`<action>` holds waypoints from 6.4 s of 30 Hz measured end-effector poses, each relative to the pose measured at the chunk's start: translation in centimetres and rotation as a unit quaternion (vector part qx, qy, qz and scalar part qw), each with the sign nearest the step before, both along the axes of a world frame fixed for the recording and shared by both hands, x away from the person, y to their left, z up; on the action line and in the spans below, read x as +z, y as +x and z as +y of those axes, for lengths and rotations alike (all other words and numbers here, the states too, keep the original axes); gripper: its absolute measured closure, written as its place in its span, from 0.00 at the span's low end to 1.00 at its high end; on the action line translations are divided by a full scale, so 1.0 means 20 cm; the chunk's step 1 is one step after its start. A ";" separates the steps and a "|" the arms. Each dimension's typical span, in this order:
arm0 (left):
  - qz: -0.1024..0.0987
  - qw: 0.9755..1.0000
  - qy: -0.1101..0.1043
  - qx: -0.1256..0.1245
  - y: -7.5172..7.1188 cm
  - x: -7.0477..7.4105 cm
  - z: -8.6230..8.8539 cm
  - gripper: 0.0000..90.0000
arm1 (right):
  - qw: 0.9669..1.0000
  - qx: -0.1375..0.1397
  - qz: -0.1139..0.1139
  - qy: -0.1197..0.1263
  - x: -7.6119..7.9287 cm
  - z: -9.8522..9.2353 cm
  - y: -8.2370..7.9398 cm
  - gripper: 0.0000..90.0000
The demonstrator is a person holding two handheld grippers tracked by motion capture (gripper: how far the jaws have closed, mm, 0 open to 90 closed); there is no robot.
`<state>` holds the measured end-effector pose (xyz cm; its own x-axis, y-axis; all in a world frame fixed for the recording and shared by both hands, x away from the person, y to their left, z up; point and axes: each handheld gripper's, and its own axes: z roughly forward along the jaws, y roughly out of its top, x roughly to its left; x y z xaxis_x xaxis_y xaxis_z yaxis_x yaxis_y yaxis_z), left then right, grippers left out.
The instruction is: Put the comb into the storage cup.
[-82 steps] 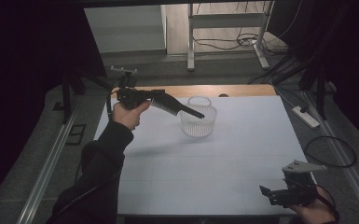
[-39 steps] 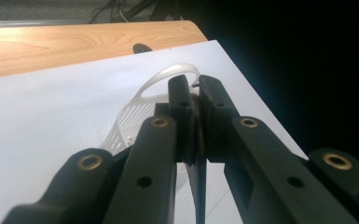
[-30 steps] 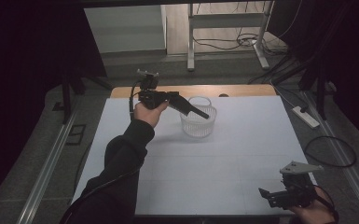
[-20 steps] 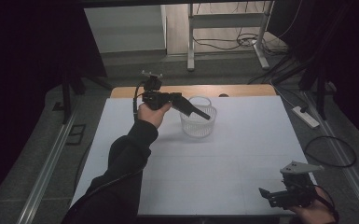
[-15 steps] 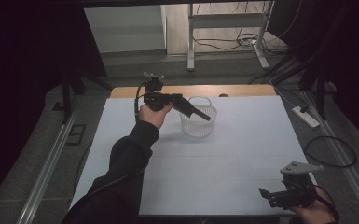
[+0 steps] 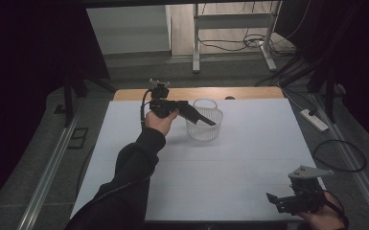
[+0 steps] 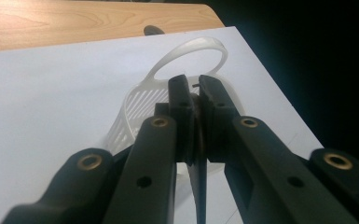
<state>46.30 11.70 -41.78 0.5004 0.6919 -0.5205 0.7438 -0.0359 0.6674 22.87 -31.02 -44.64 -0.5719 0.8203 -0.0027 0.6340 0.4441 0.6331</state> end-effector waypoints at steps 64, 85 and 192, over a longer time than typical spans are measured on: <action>-0.054 0.991 0.123 0.001 -0.04 -0.07 -0.02 0.10 | 1.000 0.000 0.000 -0.001 0.00 0.00 0.00 0.01; -0.116 0.979 0.164 -0.018 -0.11 -0.07 0.02 0.00 | 1.000 -0.001 -0.001 -0.001 0.00 0.00 0.00 0.01; -0.178 0.972 0.148 -0.030 -0.43 -0.10 0.19 0.00 | 0.999 -0.004 -0.033 0.018 0.02 -0.02 -0.03 0.00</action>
<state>37.65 15.49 -43.78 0.6564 0.7490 -0.0904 0.4587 -0.3011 0.8360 22.30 -31.34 -44.28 -0.5644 0.8255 -0.0103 0.5946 0.4151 0.6886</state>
